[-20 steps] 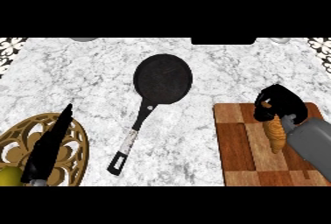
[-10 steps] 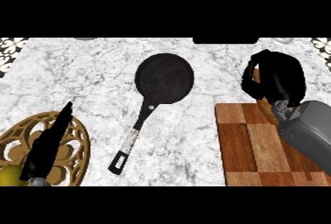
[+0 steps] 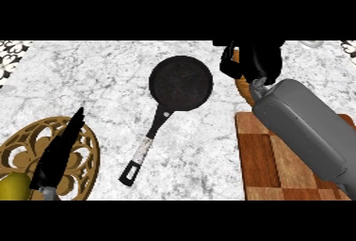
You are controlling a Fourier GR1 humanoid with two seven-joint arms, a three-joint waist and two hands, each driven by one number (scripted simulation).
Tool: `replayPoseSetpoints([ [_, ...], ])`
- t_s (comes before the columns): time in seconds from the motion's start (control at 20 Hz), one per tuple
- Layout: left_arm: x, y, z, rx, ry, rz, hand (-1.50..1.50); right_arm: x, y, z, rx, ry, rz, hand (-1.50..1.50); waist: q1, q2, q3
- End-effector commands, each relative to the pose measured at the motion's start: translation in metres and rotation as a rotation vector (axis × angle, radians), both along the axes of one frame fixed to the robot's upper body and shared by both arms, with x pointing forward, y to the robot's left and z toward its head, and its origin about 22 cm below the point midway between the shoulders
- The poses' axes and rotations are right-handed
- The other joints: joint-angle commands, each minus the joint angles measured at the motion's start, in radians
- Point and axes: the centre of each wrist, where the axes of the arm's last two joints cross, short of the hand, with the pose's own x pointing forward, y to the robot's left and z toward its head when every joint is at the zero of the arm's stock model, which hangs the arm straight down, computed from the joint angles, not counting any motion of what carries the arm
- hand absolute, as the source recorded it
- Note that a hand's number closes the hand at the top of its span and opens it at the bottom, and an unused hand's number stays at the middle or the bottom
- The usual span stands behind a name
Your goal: Pick the croissant from the cutting board and place it in the pan
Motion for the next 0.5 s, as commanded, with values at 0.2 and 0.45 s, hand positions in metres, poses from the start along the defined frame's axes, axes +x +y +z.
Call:
replayPoseSetpoints([
  [0.2, 0.017, 0.003, 0.007, -0.009, -0.014, 0.007, 0.0, 0.039, 0.047, -0.031, 0.142, 0.073, 0.051, 1.5, 0.016, 0.011, 0.0],
  [0.45, 0.007, -0.006, 0.012, -0.002, -0.008, -0.026, 0.0, 0.057, 0.058, -0.044, 0.126, 0.166, 0.063, 1.5, 0.033, 0.013, 0.001],
])
